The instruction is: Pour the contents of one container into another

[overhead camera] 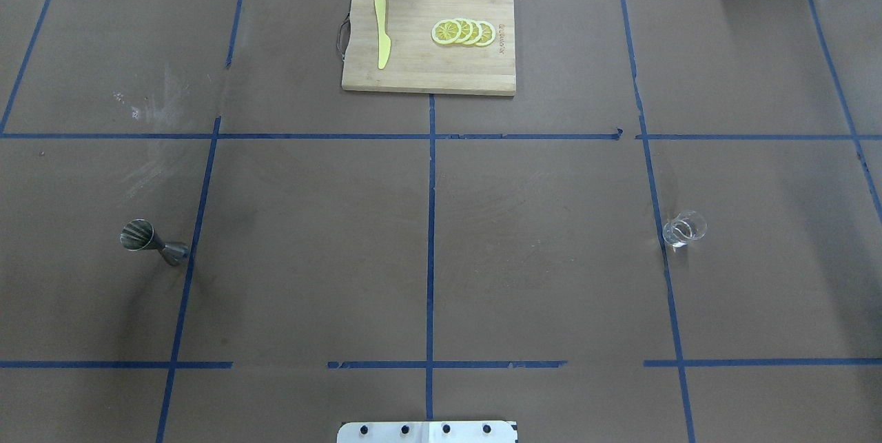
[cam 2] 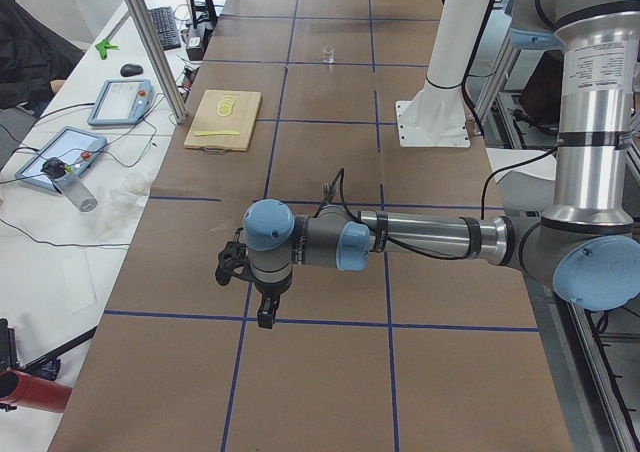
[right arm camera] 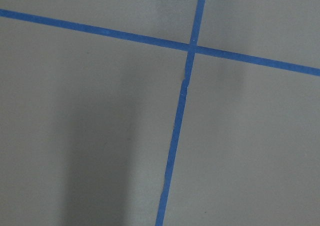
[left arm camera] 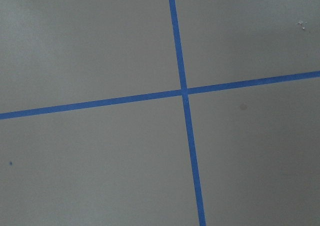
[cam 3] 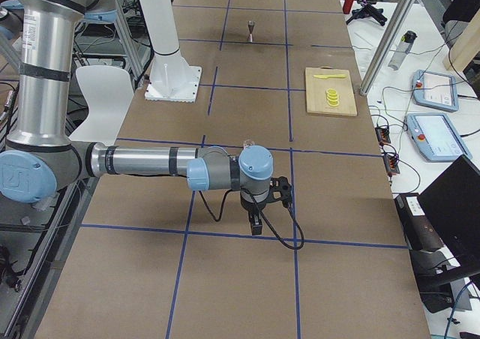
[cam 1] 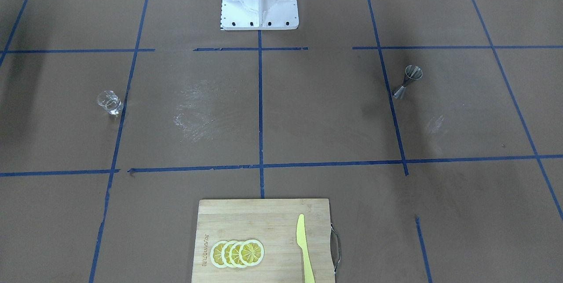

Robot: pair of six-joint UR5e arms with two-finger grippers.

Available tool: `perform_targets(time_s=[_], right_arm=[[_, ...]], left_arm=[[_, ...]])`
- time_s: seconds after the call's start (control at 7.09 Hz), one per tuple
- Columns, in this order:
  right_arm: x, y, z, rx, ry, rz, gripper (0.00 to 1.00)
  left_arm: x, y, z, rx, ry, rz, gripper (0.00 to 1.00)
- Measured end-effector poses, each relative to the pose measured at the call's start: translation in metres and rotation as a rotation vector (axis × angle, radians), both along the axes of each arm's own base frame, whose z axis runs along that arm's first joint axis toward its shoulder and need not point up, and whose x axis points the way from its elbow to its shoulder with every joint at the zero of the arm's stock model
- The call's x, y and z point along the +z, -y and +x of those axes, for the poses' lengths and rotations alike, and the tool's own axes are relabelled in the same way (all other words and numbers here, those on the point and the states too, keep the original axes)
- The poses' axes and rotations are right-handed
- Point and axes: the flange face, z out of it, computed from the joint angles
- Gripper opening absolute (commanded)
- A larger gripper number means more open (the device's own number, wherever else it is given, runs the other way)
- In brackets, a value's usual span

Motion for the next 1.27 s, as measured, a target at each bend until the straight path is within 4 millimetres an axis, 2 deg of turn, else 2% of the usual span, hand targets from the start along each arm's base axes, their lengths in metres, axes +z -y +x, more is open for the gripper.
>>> perform_targets(time_s=[0.71,0.99,1.27], right_arm=[[-0.004,-0.001,0.000,0.001,0.009,0.004,1.00],[-0.022,0.011,-0.001,0.008,0.009,0.039,1.00],[-0.035,0.023,-0.003,0.010,0.011,0.066,1.00]], left_arm=[[-0.001,0.003,0.002,0.002,-0.005,0.035,1.00],[-0.009,0.006,0.006,0.007,-0.033,0.098,1.00],[-0.014,0.009,0.006,0.012,-0.037,0.246,1.00]])
